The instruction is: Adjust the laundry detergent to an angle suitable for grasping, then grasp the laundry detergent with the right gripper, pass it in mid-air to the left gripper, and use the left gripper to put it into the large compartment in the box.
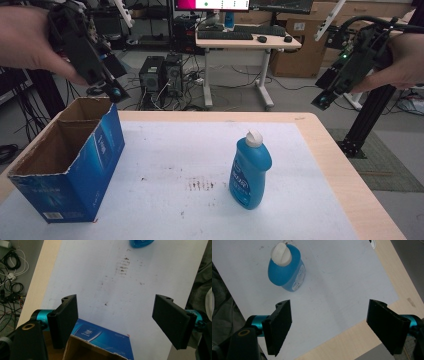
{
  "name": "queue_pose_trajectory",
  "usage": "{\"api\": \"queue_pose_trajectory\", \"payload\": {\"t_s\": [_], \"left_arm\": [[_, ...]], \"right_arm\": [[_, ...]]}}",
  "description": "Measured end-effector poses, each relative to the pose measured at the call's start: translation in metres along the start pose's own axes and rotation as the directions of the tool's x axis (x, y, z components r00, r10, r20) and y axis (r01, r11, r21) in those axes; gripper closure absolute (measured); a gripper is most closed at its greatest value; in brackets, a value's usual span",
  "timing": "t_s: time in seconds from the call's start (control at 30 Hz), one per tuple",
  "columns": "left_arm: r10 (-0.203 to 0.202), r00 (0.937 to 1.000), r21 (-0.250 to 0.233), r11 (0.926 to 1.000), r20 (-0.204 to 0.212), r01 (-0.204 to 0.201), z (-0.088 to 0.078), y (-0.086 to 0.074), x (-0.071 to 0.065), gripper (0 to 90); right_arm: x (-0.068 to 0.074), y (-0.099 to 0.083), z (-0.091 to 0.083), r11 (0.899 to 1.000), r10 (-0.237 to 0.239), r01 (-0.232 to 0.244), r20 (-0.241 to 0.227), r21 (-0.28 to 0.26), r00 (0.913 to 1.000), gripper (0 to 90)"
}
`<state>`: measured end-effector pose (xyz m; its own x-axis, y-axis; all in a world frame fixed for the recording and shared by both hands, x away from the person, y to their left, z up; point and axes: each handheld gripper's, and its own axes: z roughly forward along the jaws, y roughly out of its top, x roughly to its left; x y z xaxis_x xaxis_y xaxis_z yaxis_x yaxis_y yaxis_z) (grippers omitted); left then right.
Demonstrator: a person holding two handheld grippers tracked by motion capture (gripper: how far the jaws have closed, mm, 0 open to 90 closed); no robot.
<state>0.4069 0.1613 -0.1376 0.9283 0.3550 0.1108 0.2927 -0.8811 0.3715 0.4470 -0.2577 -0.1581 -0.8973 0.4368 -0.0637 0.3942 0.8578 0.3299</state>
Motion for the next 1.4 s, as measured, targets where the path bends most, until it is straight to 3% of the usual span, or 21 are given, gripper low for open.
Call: {"api": "queue_pose_trajectory", "payload": {"t_s": [0.83,1.4], "left_arm": [[0.021,0.9998,0.004,0.9998,-0.008,-0.021,-0.002,0.0,-0.009,21.0],[0.03,0.9995,0.0,0.9996,-0.007,-0.03,-0.001,0.001,-0.013,21.0]], "right_arm": [[0.008,-0.006,0.004,1.0,0.004,-0.004,0.009,-0.001,1.0,19.6],[0.016,-0.015,0.009,0.999,0.021,-0.021,0.012,-0.045,0.9997,19.6]]}}
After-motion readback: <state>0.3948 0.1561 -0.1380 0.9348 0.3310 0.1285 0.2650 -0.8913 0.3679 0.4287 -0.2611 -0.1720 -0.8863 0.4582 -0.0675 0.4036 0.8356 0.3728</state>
